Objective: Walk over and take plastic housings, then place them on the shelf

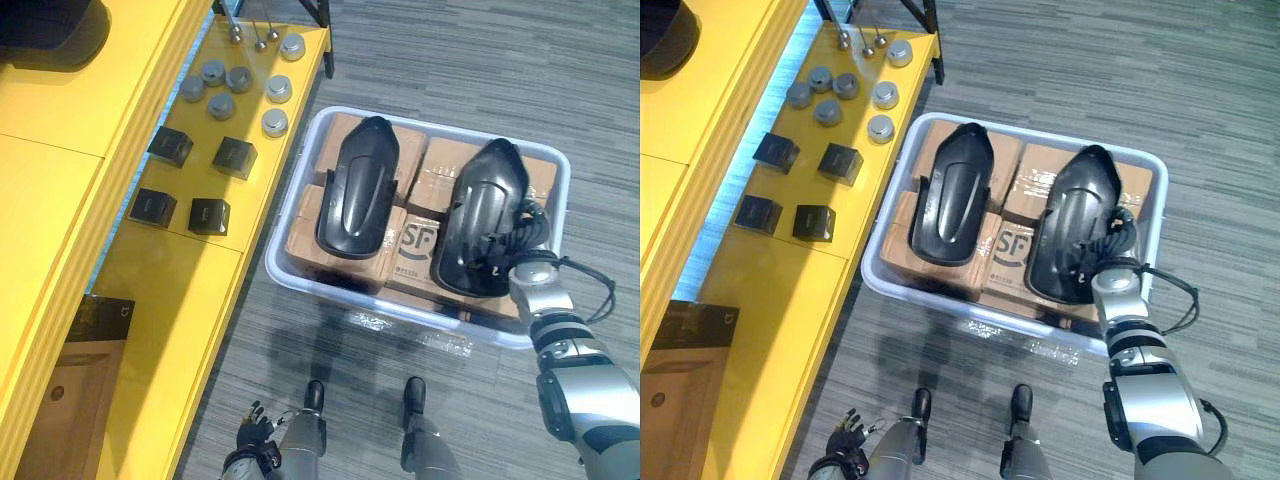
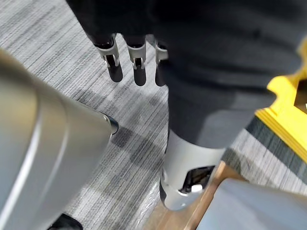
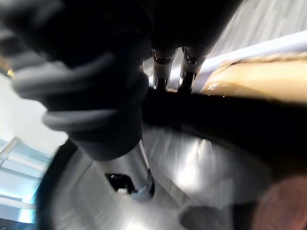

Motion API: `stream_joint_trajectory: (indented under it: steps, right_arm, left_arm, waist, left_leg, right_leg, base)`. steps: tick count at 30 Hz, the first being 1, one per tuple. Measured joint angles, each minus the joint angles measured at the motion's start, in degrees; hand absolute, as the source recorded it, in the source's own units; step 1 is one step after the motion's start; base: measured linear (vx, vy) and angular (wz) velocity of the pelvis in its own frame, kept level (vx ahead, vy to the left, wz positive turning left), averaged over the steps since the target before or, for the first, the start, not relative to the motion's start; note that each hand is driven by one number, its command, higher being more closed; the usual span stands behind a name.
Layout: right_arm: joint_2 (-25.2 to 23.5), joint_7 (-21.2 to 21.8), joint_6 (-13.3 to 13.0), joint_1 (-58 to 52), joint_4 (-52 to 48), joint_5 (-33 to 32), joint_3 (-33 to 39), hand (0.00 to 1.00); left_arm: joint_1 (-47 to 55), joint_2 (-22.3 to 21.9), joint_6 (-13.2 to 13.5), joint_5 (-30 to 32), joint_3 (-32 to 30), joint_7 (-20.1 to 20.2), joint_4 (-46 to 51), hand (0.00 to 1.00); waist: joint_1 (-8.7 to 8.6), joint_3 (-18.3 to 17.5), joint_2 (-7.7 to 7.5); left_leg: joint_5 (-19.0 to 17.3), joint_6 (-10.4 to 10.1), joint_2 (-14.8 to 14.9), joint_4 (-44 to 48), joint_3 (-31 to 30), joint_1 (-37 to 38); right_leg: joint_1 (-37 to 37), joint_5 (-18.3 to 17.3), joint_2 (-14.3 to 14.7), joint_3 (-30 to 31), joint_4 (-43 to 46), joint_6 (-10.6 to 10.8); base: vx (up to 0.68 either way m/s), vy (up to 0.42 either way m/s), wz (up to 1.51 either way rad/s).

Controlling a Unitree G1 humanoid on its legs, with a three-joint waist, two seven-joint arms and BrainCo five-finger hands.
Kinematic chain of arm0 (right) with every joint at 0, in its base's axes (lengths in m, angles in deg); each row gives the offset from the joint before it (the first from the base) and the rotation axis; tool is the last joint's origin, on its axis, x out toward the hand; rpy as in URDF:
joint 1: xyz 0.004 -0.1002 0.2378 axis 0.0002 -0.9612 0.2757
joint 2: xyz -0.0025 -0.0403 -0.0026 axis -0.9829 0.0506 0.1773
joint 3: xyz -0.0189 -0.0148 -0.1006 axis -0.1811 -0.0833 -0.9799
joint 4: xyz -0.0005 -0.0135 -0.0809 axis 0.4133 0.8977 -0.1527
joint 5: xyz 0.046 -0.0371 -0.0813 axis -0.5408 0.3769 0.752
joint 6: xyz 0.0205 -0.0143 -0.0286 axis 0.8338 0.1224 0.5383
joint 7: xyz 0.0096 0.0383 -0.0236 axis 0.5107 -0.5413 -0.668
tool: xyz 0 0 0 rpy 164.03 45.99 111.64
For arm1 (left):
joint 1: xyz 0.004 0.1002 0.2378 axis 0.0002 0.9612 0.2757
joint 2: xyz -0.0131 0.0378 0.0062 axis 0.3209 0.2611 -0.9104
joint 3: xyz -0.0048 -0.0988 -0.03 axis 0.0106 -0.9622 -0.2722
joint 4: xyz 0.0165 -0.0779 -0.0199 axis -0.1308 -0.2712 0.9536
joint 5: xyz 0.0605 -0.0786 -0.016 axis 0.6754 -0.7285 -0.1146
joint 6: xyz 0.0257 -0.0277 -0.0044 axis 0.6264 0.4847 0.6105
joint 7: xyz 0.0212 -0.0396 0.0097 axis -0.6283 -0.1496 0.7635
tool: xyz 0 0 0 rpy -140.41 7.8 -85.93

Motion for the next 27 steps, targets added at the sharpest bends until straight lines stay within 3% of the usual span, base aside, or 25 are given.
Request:
stream_joint_trajectory:
  steps: [8,13,16,18,19,22,25,27]
  right_arm:
    - [-0.1,-0.4,1.4,4.8,8.5,6.2,3.6,1.0]
    - [2.1,0.4,1.9,7.7,13.3,6.4,3.5,1.0]
    - [2.7,0.2,3.9,7.5,13.4,8.5,2.1,1.0]
    - [2.8,-0.3,4.5,5.7,10.9,9.1,0.6,1.0]
    - [3.0,-2.8,5.6,0.9,-5.2,16.5,-0.1,1.0]
    - [3.2,-4.7,5.5,0.6,-11.6,21.6,-1.2,1.0]
    - [3.1,-5.0,6.5,-3.9,-20.8,24.2,-1.1,1.0]
    - [0.9,-5.5,6.5,-7.7,-28.6,29.1,-1.3,1.0]
  left_arm:
    - [-1.2,0.7,0.4,-1.5,1.9,-1.2,-2.1,0.0]
    - [-1.2,1.3,0.3,-1.4,4.0,-1.2,-1.5,0.0]
    - [0.3,0.6,0.0,-1.4,4.2,-1.5,3.2,0.0]
    - [2.9,0.1,0.0,-1.3,4.2,-2.2,12.5,0.0]
    - [5.1,1.2,2.1,2.2,3.8,-4.1,37.0,0.0]
    - [4.7,1.6,3.5,4.6,3.9,-4.5,41.7,0.0]
    - [0.8,1.8,1.3,5.9,4.1,-6.4,46.4,0.0]
    - [-5.5,3.6,1.7,7.8,6.2,-7.1,50.2,0.0]
  waist:
    - [0.47,0.0,-0.01]
    - [0.59,0.0,0.01]
    - [0.51,0.0,0.05]
    - [0.43,0.0,0.08]
    - [-0.81,0.1,0.22]
    - [-1.74,0.1,0.24]
    - [-2.43,0.1,0.18]
    - [-3.14,-0.2,0.09]
  left_leg:
    - [1.6,0.1,-0.3,-1.5,-0.1,-0.1]
    - [2.9,0.2,-1.1,-3.1,-0.4,0.5]
    - [3.1,0.4,-1.7,-3.7,-1.0,1.7]
    - [3.2,0.5,-2.1,-3.8,-1.2,2.3]
    - [3.7,0.8,-2.8,-4.5,-1.8,3.7]
    - [4.1,0.9,-2.9,-5.4,-1.5,5.1]
    - [4.8,0.6,-3.0,-6.8,-2.1,6.3]
    - [5.6,0.5,-2.9,-8.9,-2.3,8.8]
  right_leg:
    - [0.9,2.8,0.2,0.4,-3.5,-0.1]
    - [1.5,3.4,-0.6,-0.1,-4.8,0.0]
    - [3.7,4.2,-1.1,-0.9,-6.8,0.2]
    - [4.9,4.5,-1.5,-1.1,-7.6,0.3]
    - [7.1,5.5,-2.0,-2.0,-9.4,0.3]
    - [8.3,5.9,-2.2,-2.0,-10.0,0.1]
    - [9.6,6.1,-2.1,-2.6,-10.5,0.1]
    - [11.6,6.1,-2.1,-2.7,-11.4,0.1]
  base:
    - [-0.08,0.011,-0.01]
    - [0.03,0.025,0.08]
    - [0.04,0.055,0.13]
    - [0.0,0.09,0.13]
    - [-0.03,0.111,0.17]
    - [-0.03,0.062,0.03]
    - [-0.02,0.009,0.11]
    - [-0.01,-0.006,0.05]
